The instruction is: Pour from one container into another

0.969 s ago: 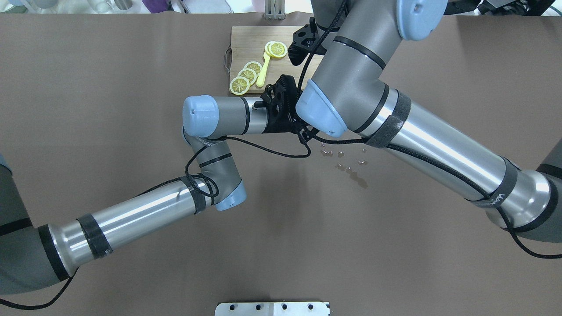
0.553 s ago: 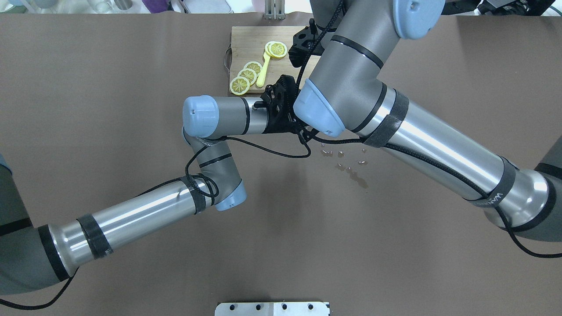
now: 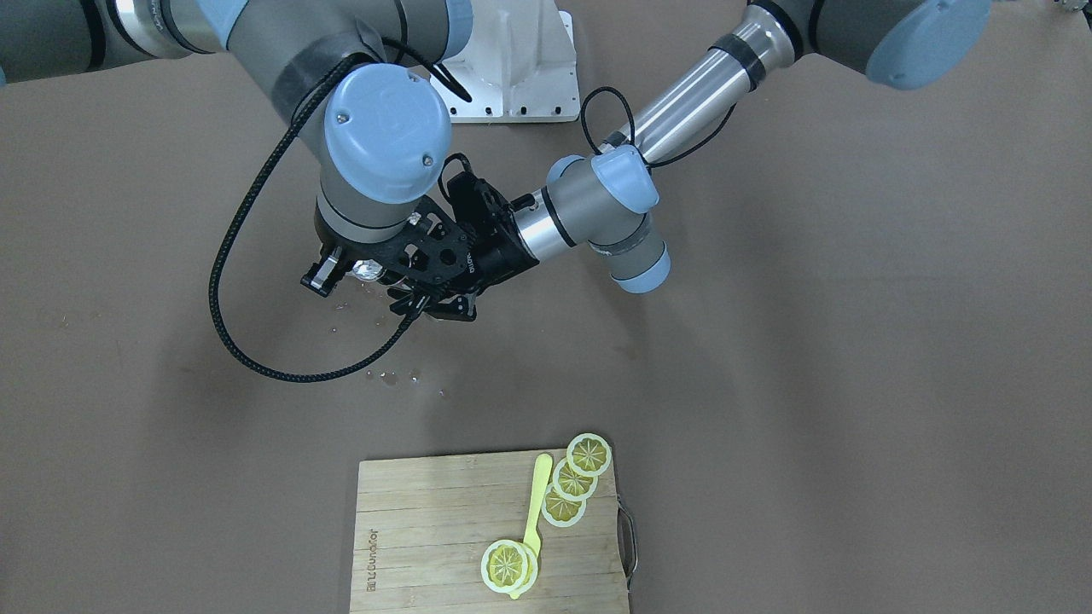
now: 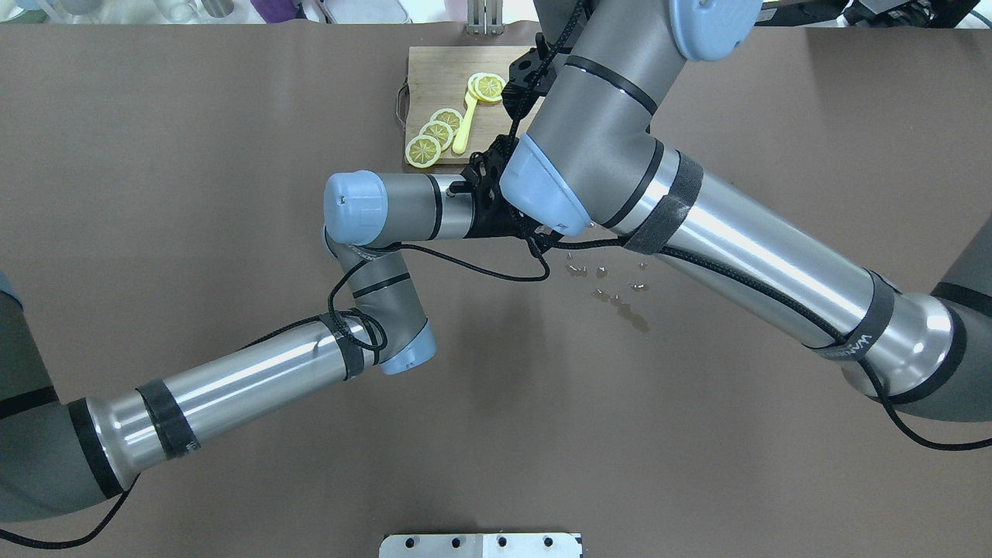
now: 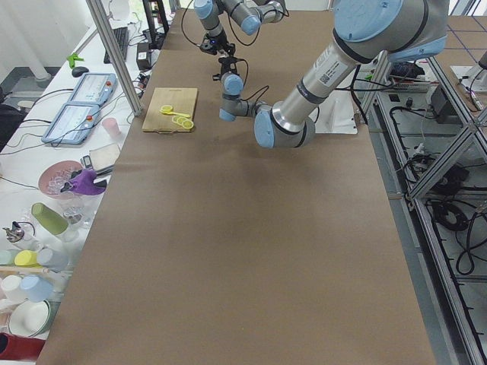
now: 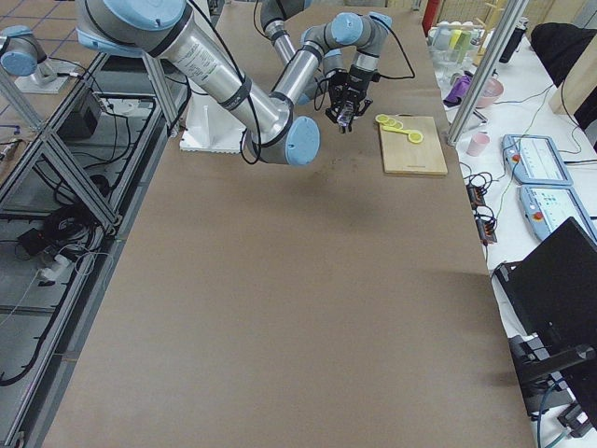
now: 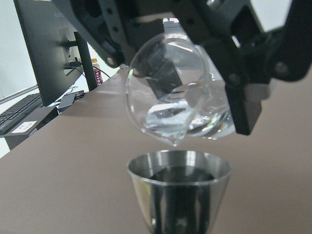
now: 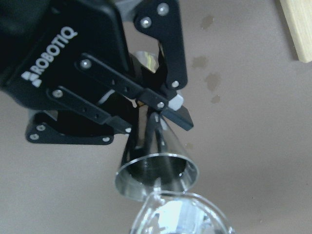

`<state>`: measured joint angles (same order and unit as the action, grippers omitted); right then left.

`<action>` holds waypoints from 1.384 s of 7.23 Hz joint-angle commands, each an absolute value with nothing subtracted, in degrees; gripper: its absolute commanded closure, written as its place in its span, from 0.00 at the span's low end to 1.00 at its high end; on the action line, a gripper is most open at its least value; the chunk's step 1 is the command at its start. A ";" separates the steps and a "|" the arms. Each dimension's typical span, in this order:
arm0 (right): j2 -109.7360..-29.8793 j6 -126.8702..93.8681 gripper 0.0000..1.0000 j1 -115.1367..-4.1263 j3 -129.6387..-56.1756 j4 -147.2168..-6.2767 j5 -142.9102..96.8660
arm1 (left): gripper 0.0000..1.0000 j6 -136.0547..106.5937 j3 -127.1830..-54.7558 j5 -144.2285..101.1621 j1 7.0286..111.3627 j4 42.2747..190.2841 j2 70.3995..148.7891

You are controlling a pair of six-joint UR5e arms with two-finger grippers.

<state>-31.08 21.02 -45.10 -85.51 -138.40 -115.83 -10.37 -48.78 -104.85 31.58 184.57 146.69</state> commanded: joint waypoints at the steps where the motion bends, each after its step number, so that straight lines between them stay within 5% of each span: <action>1: -30.24 21.53 1.00 -44.91 -84.55 -139.65 -115.58 | 1.00 -10.37 -48.78 -104.85 31.55 184.57 146.69; 10: -29.09 23.29 1.00 -44.47 -84.03 -143.00 -113.64 | 1.00 -10.37 -48.78 -104.77 31.55 184.57 146.69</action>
